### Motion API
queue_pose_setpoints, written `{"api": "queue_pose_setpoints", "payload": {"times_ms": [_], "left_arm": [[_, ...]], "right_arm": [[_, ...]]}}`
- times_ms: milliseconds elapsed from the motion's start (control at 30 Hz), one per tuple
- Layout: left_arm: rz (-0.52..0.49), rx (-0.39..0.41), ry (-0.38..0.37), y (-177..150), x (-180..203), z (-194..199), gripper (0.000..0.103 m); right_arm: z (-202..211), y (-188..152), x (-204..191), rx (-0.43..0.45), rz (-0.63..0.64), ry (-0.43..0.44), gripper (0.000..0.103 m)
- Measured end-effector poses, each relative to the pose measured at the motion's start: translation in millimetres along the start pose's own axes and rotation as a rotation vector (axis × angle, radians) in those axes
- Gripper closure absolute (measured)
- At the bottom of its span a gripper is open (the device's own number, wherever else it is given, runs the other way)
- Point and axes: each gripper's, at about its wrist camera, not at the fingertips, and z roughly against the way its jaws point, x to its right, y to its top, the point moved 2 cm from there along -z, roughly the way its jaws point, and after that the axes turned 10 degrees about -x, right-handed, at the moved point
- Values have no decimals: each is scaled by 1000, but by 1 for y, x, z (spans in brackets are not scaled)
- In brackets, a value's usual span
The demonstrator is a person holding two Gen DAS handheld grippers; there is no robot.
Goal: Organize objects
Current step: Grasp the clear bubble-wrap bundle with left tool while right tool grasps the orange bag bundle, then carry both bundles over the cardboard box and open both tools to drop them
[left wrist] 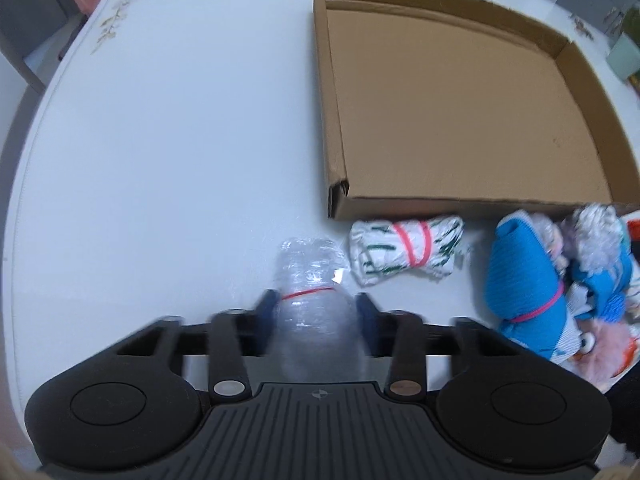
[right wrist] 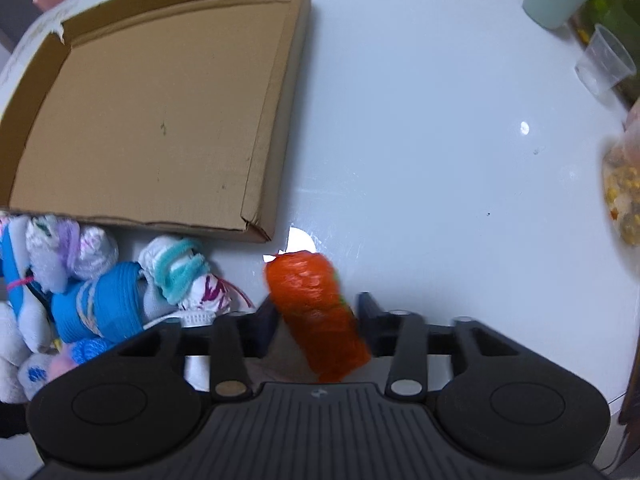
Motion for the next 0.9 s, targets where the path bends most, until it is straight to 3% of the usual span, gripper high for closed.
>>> {"api": "queue_pose_setpoints", "payload": {"times_ms": [367,533,633,767,800,900], "left_arm": [[39,98,31,13,-9,29,59],[37,205,32,30,-5,65,59],[-14,283,20,53,12,86,59],[-104,358,14,96,46,96,59],[-117,366,8,107,53,94,59],[-151,383,-14,130,65,80,59]], "right_arm": [[17,9,-11,56,-80,30,73],[49,12,-9,190,-145,49,73],[67,27,-23,283,-129,76,73],[102,51,-28,436,-31,174,73],[99,43,-27,462,-6,203,73],[100,64,-51,479,41,300,73]]}}
